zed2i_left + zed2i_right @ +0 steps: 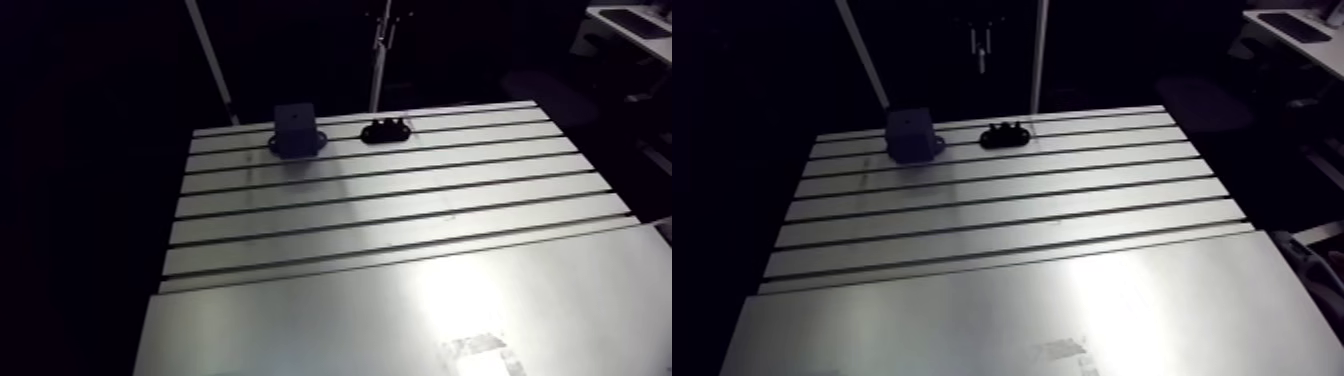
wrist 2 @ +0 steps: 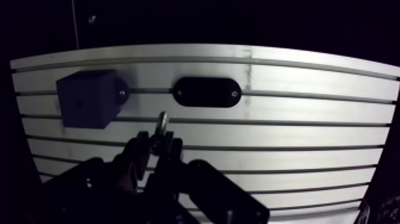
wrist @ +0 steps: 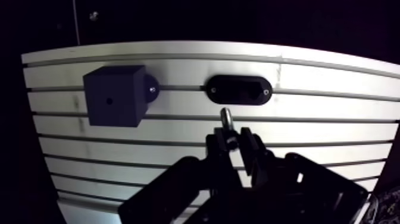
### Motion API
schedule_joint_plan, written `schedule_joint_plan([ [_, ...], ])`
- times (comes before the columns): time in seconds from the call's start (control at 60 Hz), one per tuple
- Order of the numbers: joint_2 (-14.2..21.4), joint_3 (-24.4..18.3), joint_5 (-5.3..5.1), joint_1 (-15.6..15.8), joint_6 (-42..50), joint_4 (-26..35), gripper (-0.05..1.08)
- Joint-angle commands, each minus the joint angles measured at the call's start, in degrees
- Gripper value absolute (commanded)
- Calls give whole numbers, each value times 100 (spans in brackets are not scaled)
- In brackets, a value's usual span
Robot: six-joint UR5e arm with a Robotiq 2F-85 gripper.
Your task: Pick up the M10 bolt and insert it into the hole until fully seated.
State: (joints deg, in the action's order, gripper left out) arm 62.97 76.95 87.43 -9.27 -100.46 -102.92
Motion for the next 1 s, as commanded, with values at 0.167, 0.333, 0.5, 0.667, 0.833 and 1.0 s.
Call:
schedule_joint_plan([
  [0.167,-270,-758,15,300,137,1117,108],
  [0.333,-409,-935,24,487,136,1341,108],
  [0.5,-533,-1058,117,630,136,1473,108],
  [0.667,-674,-1244,224,852,145,1645,108],
  [0.833,-813,-1446,259,999,145,1874,108],
  [1.0,-884,-1536,244,1116,184,1824,108],
])
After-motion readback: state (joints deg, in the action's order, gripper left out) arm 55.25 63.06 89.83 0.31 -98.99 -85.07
